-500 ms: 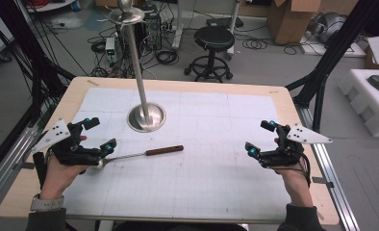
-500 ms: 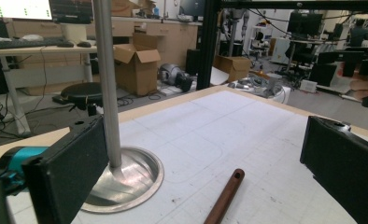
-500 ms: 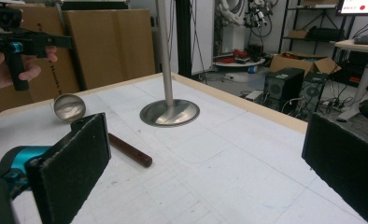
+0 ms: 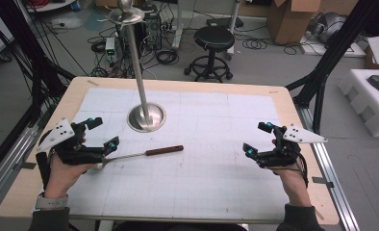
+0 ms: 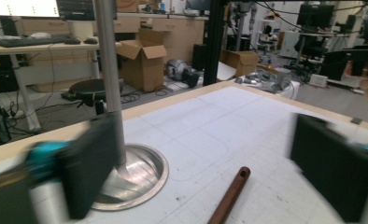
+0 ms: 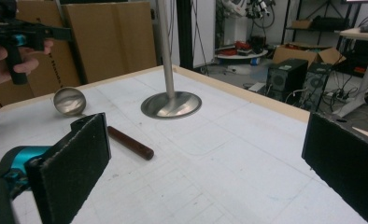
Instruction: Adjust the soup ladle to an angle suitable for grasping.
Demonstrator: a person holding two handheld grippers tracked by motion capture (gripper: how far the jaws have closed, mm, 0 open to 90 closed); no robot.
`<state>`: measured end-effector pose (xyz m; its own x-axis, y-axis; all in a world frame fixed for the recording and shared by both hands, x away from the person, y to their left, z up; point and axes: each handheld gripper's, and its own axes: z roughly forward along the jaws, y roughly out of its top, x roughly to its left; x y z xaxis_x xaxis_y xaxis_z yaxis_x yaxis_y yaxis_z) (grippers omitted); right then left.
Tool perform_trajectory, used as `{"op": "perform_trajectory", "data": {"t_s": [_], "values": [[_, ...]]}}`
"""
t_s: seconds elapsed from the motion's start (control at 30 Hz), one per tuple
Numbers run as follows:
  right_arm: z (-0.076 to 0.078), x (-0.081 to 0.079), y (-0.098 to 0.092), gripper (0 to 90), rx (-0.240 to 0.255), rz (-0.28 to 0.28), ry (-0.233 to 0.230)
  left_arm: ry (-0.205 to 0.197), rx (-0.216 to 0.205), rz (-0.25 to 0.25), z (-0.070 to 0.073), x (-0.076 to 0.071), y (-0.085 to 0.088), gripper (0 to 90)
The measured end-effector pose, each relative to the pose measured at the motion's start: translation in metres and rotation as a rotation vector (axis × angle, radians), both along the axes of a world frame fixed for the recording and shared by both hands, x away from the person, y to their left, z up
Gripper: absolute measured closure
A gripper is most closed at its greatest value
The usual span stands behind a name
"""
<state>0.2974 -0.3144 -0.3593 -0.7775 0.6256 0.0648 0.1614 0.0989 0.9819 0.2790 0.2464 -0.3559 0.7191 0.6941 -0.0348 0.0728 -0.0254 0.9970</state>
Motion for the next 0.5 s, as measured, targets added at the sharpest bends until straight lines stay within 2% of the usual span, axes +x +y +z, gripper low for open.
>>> {"op": "perform_trajectory", "data": {"t_s": [0.07,0.1,0.17,0.23,0.3,0.43,0.5], "values": [[0.0,0.0,0.0,0.0,-0.002,-0.002,0.001,0.004,-0.001,-0.001,0.0,0.0,-0.001,45.0],[0.0,0.0,0.001,0.0,-0.001,0.001,0.002,0.012,0.004,-0.002,0.0,0.0,-0.001,51.4],[0.0,0.0,0.001,0.0,0.0,0.003,0.002,0.01,0.036,0.007,-0.001,-0.001,-0.003,65.9],[0.0,-0.001,0.001,0.0,0.003,0.005,0.001,0.012,0.061,0.006,-0.003,-0.001,-0.006,85.2],[0.0,-0.001,0.001,0.0,0.007,0.008,0.003,0.034,0.061,-0.005,-0.005,0.001,-0.008,89.6],[0.0,0.0,0.001,0.0,0.01,0.013,0.001,0.053,0.105,-0.027,-0.008,0.006,-0.018,89.8],[0.0,0.0,0.001,0.0,0.013,0.013,0.004,0.068,0.118,-0.054,-0.012,0.01,-0.024,89.8]]}}
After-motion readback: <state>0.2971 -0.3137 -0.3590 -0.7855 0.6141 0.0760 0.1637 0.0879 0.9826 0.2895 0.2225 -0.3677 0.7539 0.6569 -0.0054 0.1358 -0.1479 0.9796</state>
